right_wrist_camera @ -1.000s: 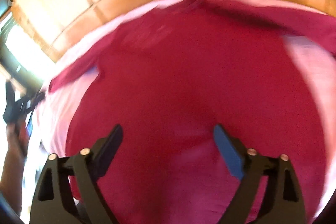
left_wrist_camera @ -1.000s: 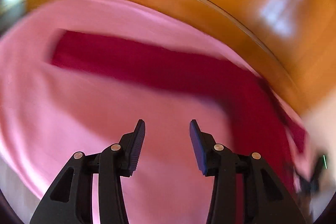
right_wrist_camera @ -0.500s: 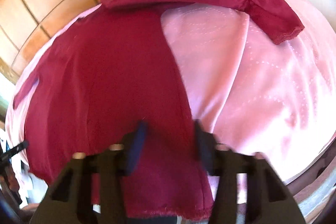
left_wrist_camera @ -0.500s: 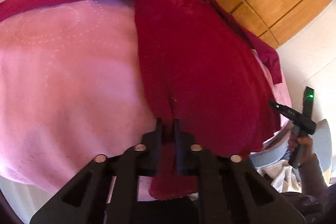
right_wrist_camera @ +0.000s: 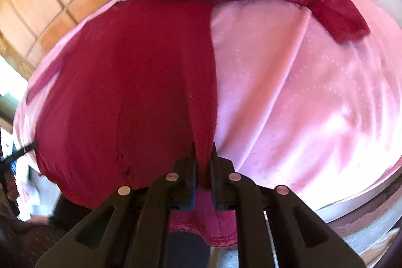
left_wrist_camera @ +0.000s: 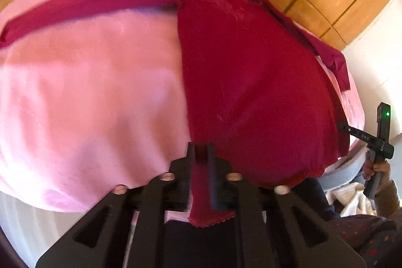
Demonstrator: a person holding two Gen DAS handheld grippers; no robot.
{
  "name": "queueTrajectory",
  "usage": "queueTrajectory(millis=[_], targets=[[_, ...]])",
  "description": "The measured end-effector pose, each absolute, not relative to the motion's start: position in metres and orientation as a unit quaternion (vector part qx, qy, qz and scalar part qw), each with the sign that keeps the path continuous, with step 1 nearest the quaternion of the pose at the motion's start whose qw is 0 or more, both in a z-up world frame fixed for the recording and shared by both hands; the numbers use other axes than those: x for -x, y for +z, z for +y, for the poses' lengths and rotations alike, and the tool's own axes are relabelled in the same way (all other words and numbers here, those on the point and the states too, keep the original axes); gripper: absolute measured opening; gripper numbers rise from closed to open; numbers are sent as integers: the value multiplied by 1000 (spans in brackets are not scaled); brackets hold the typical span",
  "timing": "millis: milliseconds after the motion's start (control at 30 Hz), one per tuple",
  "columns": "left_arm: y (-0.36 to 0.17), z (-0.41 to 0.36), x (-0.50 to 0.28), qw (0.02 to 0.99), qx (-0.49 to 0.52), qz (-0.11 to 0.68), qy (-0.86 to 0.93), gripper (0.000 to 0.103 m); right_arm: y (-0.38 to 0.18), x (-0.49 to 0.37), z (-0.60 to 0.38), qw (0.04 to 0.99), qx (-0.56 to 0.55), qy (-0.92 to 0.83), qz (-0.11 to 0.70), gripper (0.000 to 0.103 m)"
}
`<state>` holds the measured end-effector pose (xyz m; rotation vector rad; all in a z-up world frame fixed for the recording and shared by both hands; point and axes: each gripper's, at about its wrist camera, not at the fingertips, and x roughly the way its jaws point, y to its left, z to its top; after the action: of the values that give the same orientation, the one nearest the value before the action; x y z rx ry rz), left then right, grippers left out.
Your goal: Fold small clothes
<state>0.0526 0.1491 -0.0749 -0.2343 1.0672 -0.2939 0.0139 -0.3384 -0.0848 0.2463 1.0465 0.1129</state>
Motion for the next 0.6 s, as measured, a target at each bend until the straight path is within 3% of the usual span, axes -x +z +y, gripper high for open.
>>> queueTrajectory(millis=[33,67,100,333,400,600], targets=[[-67,152,-52,852,111,494,-135,35,-80,-14,-343,865,-120,47,485,20],[-59,153,-52,860,115,480,-128,42,-75,-14,-348,873,-120,36,471,36],[-47,153,-56,870,122,461,-122,43,-67,-16,-356,883,-122,16,452,49],[-36,108,-102,892,100,424,-123,51,-44,-52,-422,907,-128,-143,375,49],[-44,82,-121,886,96,434,-135,51,-48,-59,-455,896,-193,-163,366,54],[-65,40,-148,877,57,451,-155,51,-69,-86,-527,866,-322,-194,331,57]])
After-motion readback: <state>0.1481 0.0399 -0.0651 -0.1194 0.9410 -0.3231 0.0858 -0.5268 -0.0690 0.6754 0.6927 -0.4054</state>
